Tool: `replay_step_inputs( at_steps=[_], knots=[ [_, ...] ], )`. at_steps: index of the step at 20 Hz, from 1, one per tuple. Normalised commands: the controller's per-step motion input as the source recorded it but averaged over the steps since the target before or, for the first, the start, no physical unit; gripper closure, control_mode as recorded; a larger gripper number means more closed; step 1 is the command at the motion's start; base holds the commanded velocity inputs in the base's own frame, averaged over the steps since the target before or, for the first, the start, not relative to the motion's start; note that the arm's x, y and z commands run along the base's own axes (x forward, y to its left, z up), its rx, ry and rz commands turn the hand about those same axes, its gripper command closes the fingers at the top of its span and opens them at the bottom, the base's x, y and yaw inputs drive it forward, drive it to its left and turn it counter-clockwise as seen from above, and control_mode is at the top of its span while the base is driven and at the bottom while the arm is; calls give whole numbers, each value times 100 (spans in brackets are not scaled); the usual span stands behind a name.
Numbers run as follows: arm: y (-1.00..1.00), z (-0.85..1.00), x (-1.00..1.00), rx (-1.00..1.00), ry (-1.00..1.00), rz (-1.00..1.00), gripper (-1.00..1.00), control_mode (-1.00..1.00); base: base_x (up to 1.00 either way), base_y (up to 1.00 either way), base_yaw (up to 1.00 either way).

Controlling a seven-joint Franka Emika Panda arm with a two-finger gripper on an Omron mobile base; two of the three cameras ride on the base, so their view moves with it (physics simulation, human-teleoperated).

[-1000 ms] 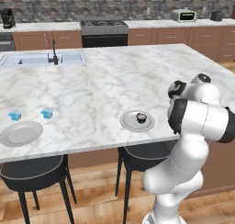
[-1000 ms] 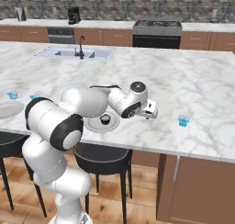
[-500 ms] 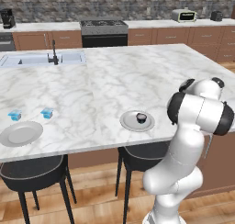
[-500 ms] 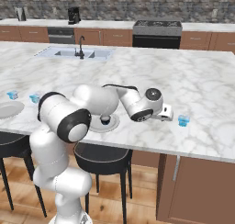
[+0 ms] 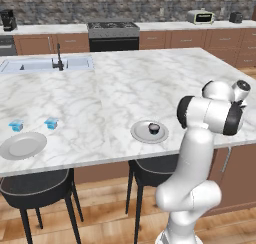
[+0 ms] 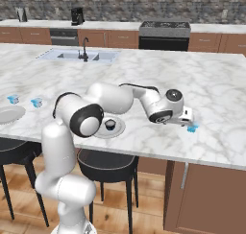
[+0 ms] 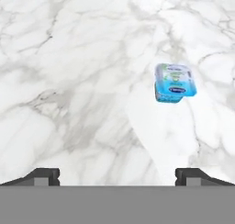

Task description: Place two yogurt containers on each plate.

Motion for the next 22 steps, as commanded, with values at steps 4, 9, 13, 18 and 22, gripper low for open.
replay_step_inputs(
  at_steps=[4,9,13,18,22],
  knots=[
    [-39,15,8,0,15,0,-100,-100,0,0,0],
    [-26,8,14,1,1,0,-100,-100,0,0,0],
    [-14,0,27,0,1,0,-100,-100,0,0,0],
    [-17,0,8,1,3,0,-100,-100,0,0,0],
    [-11,-3,7,0,0,0,-100,-100,0,0,0]
  ],
)
